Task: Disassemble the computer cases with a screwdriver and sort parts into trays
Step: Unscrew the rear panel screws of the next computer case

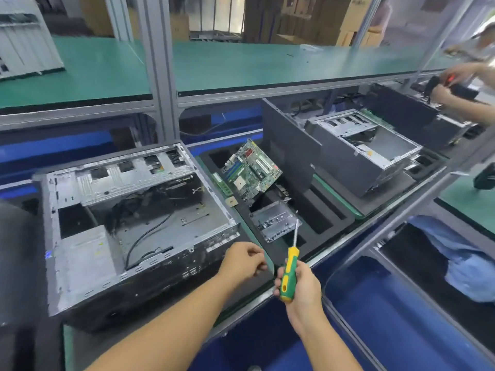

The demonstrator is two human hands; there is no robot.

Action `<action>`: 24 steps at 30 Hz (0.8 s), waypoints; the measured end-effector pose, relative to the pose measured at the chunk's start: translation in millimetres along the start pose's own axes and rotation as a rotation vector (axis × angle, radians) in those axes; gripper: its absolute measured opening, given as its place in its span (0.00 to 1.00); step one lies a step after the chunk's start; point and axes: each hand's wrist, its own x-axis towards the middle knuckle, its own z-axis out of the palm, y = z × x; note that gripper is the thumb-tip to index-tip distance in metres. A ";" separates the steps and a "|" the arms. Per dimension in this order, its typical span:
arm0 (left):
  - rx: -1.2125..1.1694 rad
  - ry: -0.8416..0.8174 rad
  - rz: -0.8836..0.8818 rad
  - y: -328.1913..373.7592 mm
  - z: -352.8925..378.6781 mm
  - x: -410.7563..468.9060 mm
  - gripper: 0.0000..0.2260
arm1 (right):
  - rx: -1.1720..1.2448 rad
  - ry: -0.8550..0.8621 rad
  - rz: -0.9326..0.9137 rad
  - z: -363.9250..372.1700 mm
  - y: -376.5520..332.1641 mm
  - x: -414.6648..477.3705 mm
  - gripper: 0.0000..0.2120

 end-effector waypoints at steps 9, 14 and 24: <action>-0.102 0.264 -0.237 43.3 67.3 148.9 0.04 | -0.180 0.018 0.070 -54.2 -75.5 97.3 0.09; -0.005 0.228 -0.301 40.0 71.2 184.7 0.10 | -0.189 -0.031 0.120 -51.6 -93.9 129.1 0.08; -0.048 0.169 -0.158 88.5 61.4 135.2 0.15 | -0.189 -0.165 0.064 -12.5 -99.7 137.5 0.10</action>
